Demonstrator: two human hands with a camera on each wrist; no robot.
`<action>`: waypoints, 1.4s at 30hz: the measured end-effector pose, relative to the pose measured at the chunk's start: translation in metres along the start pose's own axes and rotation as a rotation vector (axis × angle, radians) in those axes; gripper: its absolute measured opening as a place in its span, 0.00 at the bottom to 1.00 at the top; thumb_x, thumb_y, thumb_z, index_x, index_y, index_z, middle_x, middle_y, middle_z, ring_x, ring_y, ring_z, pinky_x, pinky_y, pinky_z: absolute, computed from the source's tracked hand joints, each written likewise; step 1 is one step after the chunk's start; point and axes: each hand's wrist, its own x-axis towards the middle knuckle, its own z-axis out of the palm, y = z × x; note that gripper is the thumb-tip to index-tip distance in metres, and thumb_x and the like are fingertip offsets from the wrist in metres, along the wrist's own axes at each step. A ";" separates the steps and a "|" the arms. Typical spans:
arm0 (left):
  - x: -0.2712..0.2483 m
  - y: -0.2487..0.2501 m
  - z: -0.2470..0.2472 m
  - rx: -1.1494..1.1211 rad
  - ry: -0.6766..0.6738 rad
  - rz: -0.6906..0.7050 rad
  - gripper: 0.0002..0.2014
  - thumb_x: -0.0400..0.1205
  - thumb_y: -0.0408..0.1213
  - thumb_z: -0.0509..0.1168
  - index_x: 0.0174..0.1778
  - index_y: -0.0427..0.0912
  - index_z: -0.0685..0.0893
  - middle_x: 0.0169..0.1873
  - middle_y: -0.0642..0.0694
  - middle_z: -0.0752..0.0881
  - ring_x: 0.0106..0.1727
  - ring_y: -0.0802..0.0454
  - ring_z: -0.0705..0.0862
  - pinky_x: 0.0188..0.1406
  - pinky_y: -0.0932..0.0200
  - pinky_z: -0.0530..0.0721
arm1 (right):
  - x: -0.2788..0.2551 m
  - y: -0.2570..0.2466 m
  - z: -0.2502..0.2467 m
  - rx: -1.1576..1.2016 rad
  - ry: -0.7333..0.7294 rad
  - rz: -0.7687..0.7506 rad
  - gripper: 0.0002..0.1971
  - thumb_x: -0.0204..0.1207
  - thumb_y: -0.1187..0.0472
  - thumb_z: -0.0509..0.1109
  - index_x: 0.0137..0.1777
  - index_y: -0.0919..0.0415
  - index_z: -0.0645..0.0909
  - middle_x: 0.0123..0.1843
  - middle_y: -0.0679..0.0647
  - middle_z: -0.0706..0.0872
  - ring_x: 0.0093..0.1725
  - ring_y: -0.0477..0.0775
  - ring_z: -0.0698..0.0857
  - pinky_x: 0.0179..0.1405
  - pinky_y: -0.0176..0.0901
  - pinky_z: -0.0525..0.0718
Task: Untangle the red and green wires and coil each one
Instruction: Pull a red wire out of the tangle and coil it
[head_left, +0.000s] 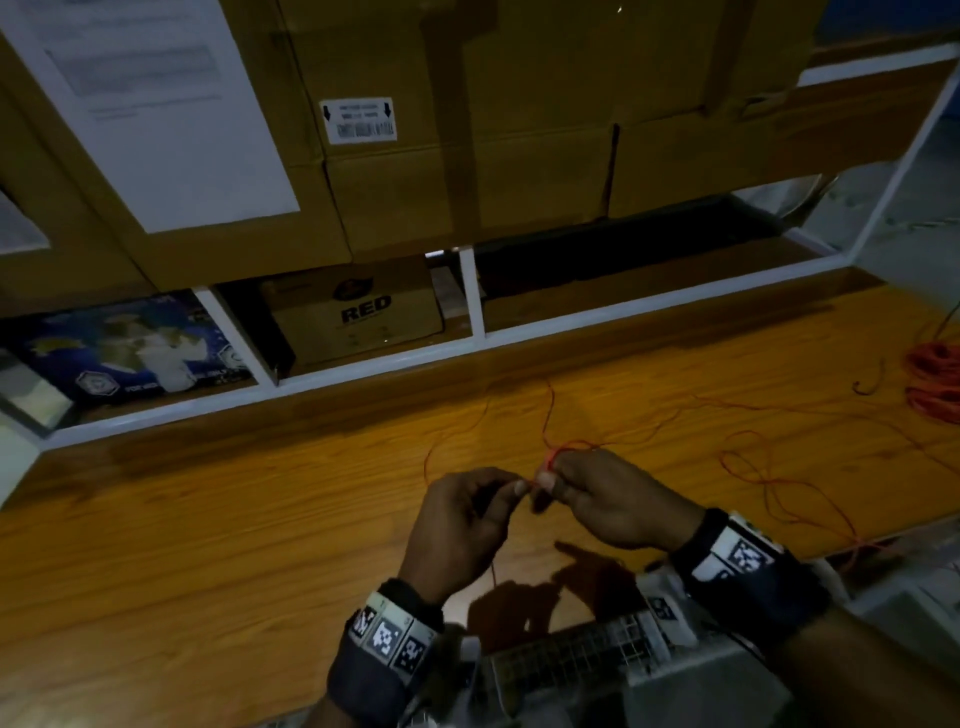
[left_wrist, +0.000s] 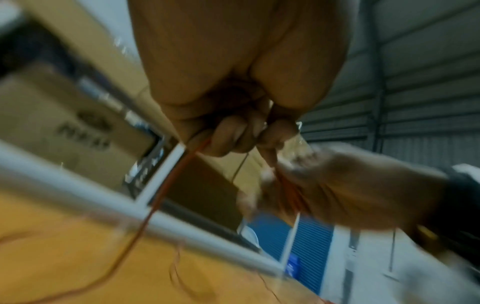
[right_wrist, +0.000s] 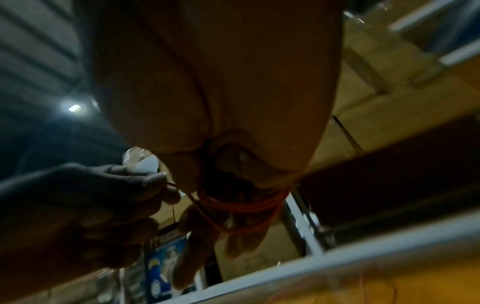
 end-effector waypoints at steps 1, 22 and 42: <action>0.000 0.001 -0.007 0.017 0.013 0.017 0.10 0.88 0.48 0.68 0.47 0.51 0.93 0.26 0.49 0.86 0.25 0.52 0.82 0.25 0.49 0.80 | -0.002 -0.001 0.006 0.128 -0.079 -0.021 0.20 0.92 0.49 0.58 0.49 0.54 0.88 0.51 0.45 0.89 0.59 0.45 0.86 0.65 0.52 0.81; -0.005 0.005 0.048 -0.128 -0.164 0.071 0.17 0.91 0.53 0.60 0.49 0.47 0.88 0.20 0.54 0.78 0.21 0.55 0.77 0.25 0.56 0.72 | -0.008 -0.044 -0.054 0.651 0.665 -0.194 0.16 0.93 0.56 0.53 0.54 0.49 0.84 0.66 0.55 0.90 0.66 0.35 0.84 0.68 0.41 0.79; 0.045 0.033 -0.004 -0.437 -0.107 0.133 0.24 0.87 0.46 0.65 0.46 0.24 0.90 0.40 0.30 0.90 0.45 0.42 0.91 0.41 0.50 0.87 | -0.026 -0.037 -0.016 1.425 -0.242 -0.265 0.16 0.88 0.51 0.63 0.53 0.65 0.83 0.34 0.55 0.87 0.53 0.66 0.85 0.62 0.54 0.83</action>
